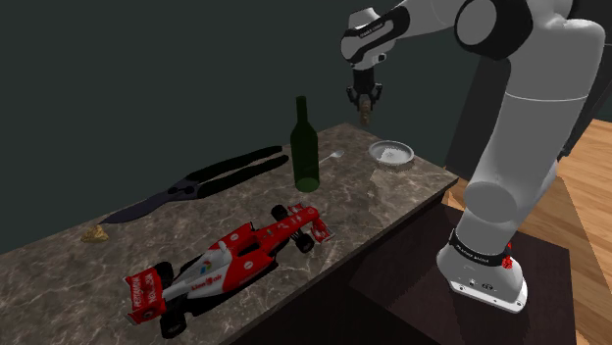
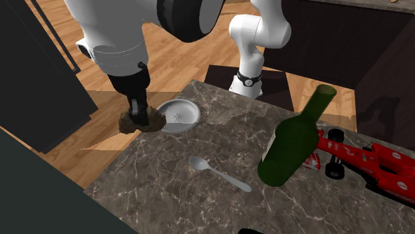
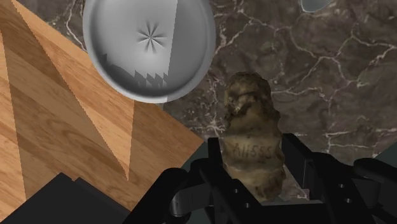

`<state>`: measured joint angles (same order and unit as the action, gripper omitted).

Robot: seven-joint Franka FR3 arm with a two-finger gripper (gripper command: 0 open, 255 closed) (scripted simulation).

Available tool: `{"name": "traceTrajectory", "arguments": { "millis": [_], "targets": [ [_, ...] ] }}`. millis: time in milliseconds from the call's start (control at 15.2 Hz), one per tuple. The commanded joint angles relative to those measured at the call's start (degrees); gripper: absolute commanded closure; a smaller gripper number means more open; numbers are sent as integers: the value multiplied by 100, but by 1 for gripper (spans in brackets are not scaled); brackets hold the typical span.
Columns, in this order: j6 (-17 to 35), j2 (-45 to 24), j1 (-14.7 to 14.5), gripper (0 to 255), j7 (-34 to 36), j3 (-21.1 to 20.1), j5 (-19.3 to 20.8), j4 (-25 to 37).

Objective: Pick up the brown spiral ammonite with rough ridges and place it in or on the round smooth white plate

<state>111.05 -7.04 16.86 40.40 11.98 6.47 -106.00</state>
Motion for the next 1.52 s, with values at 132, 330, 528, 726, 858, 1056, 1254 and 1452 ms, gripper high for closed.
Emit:
{"name": "traceTrajectory", "arguments": {
  "millis": [132,330,528,726,858,1056,1254,1452],
  "targets": [
    [174,956,46,255,-17,72,227,-1102],
    [197,1620,112,255,-39,118,397,-1769],
    [130,2480,236,255,-93,174,620,-2537],
    [370,2411,248,255,-71,188,632,-2709],
    [530,2358,252,255,-55,201,640,-2818],
    [773,2268,257,255,-32,222,652,-2973],
    [1019,2166,262,255,-9,242,663,-3118],
    [1268,2049,267,255,12,263,673,-3252]
  ]
}}
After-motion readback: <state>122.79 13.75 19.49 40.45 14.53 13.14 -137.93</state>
